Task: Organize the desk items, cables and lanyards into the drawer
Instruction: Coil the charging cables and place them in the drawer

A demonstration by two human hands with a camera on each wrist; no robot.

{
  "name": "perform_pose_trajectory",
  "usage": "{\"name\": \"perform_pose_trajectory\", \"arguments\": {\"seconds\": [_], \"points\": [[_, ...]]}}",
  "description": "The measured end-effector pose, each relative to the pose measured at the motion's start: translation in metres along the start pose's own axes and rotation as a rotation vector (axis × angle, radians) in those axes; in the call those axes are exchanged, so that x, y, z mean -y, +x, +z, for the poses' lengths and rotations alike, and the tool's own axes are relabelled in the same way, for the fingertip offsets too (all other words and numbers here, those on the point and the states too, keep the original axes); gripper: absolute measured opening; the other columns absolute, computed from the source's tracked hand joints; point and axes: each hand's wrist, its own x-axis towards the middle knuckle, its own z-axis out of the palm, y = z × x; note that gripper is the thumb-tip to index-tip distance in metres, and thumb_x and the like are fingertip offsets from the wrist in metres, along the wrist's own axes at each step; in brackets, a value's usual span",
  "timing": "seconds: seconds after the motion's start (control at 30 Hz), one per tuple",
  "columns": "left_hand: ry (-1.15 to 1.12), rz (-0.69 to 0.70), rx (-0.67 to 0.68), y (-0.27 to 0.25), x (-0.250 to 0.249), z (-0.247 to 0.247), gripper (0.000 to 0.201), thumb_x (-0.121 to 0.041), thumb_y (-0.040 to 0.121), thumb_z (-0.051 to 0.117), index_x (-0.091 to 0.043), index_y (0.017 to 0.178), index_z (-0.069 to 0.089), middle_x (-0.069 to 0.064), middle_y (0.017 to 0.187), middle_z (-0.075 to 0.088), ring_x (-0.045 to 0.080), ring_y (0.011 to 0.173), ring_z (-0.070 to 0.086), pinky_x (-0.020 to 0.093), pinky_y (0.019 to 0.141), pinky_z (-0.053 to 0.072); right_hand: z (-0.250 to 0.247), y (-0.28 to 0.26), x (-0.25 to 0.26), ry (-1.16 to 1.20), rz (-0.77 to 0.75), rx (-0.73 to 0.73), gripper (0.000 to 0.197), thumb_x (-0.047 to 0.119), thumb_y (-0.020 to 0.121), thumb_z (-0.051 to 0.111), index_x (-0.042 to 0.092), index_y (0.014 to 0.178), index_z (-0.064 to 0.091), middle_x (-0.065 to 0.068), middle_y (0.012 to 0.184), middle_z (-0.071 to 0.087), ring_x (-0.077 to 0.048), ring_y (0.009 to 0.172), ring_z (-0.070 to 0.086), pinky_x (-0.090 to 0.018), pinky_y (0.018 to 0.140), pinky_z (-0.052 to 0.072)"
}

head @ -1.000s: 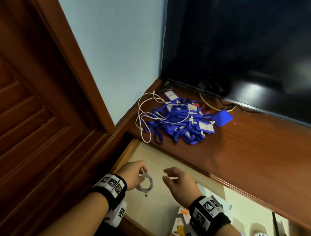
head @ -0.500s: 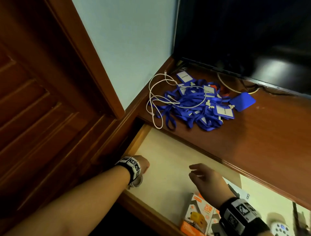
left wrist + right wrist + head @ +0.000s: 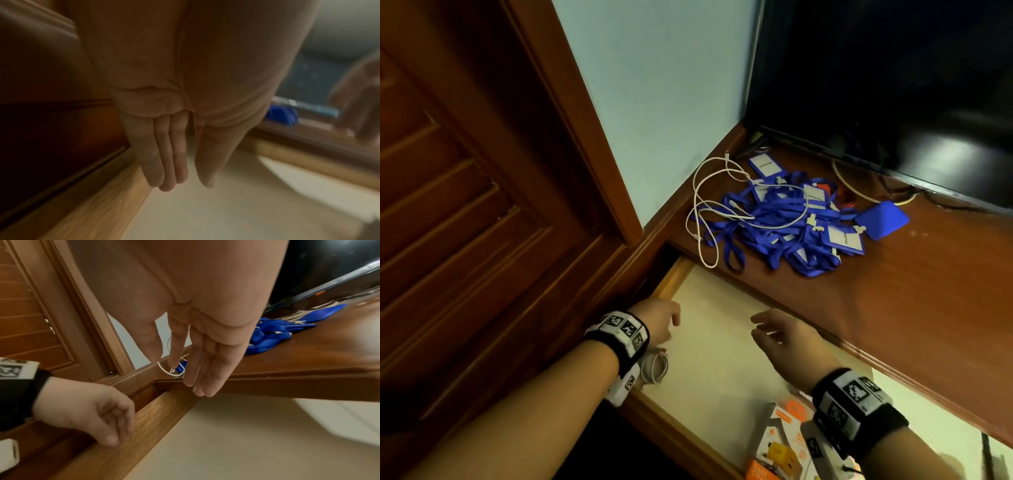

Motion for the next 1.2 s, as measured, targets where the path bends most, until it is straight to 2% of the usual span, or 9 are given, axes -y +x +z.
{"name": "perform_pose_trajectory", "arguments": {"seconds": [0.17, 0.3, 0.4, 0.6, 0.67, 0.77, 0.87, 1.0, 1.2], "points": [[-0.391, 0.053, -0.284, -0.028, 0.012, -0.020, 0.015, -0.022, 0.100, 0.064, -0.036, 0.097, 0.066, -0.012, 0.098, 0.069, 0.006, 0.091, 0.066, 0.033, 0.085, 0.058, -0.007, 0.033, 0.030, -0.057, -0.078, -0.066, 0.017, 0.031, 0.095, 0.067, 0.030, 0.112, 0.068, 0.013, 0.097, 0.069, -0.003, 0.082, 0.062, -0.018, 0.076, 0.044], [-0.530, 0.096, -0.401, -0.051, 0.013, -0.032, 0.008, -0.027, 0.102, 0.062, -0.031, 0.099, 0.068, -0.012, 0.094, 0.070, 0.004, 0.088, 0.065, 0.027, 0.076, 0.054, -0.013, 0.064, 0.058, -0.017, -0.095, -0.143, 0.023, 0.030, 0.092, 0.071, 0.025, 0.113, 0.065, 0.009, 0.099, 0.069, -0.011, 0.090, 0.065, -0.022, 0.082, 0.048], [-0.608, 0.107, -0.464, -0.060, 0.017, -0.041, 0.011, -0.028, 0.102, 0.062, -0.035, 0.097, 0.069, -0.014, 0.090, 0.070, 0.000, 0.084, 0.064, 0.021, 0.071, 0.049, -0.016, 0.087, 0.080, -0.025, -0.061, -0.215, 0.033, 0.041, 0.089, 0.074, 0.025, 0.115, 0.060, 0.008, 0.097, 0.066, -0.015, 0.089, 0.065, -0.029, 0.081, 0.052], [-0.667, 0.129, -0.544, -0.063, 0.025, -0.054, 0.010, -0.025, 0.101, 0.063, -0.031, 0.101, 0.070, -0.012, 0.090, 0.073, 0.001, 0.083, 0.067, 0.027, 0.077, 0.058, -0.005, 0.125, 0.110, -0.167, -0.008, -0.127, 0.061, 0.071, 0.079, 0.070, 0.028, 0.122, 0.059, 0.001, 0.115, 0.054, -0.013, 0.088, 0.056, -0.025, 0.071, 0.043], [-0.674, 0.150, -0.556, -0.064, 0.025, -0.058, 0.010, -0.024, 0.101, 0.062, -0.031, 0.102, 0.070, -0.011, 0.090, 0.073, 0.001, 0.083, 0.068, 0.029, 0.080, 0.059, 0.003, 0.133, 0.116, -0.234, 0.003, -0.063, 0.050, 0.067, 0.082, 0.070, 0.030, 0.115, 0.062, 0.000, 0.115, 0.049, -0.014, 0.088, 0.055, -0.025, 0.069, 0.045], [-0.693, 0.178, -0.568, -0.062, 0.025, -0.065, 0.011, -0.024, 0.101, 0.062, -0.033, 0.105, 0.068, -0.013, 0.095, 0.072, 0.003, 0.088, 0.069, 0.031, 0.083, 0.060, 0.013, 0.143, 0.119, -0.292, -0.041, -0.057, 0.020, 0.050, 0.093, 0.066, 0.031, 0.091, 0.063, -0.005, 0.113, 0.052, -0.023, 0.097, 0.058, -0.034, 0.087, 0.052], [-0.692, 0.209, -0.619, -0.061, 0.026, -0.074, 0.014, -0.025, 0.102, 0.062, -0.032, 0.114, 0.067, -0.013, 0.098, 0.070, 0.002, 0.088, 0.068, 0.029, 0.081, 0.059, 0.007, 0.139, 0.123, -0.161, -0.070, -0.196, 0.017, 0.039, 0.100, 0.059, 0.028, 0.087, 0.060, -0.006, 0.101, 0.062, -0.026, 0.094, 0.063, -0.030, 0.080, 0.047], [-0.728, 0.257, -0.671, -0.061, 0.017, -0.092, 0.032, -0.024, 0.101, 0.063, -0.031, 0.132, 0.058, -0.015, 0.106, 0.065, -0.006, 0.093, 0.063, 0.018, 0.078, 0.053, -0.036, 0.111, 0.143, 0.036, -0.143, -0.389, 0.019, 0.035, 0.106, 0.050, 0.020, 0.100, 0.061, 0.006, 0.088, 0.071, -0.015, 0.083, 0.068, -0.031, 0.073, 0.052], [-0.725, 0.476, -0.794, -0.059, -0.029, -0.138, 0.061, -0.024, 0.095, 0.072, -0.040, 0.146, 0.045, -0.007, 0.132, 0.052, 0.009, 0.114, 0.059, 0.025, 0.085, 0.056, -0.139, 0.069, 0.176, 0.071, -0.347, -0.707, 0.019, 0.034, 0.105, 0.052, 0.022, 0.098, 0.065, 0.009, 0.073, 0.071, -0.008, 0.072, 0.068, -0.029, 0.072, 0.053]]}}
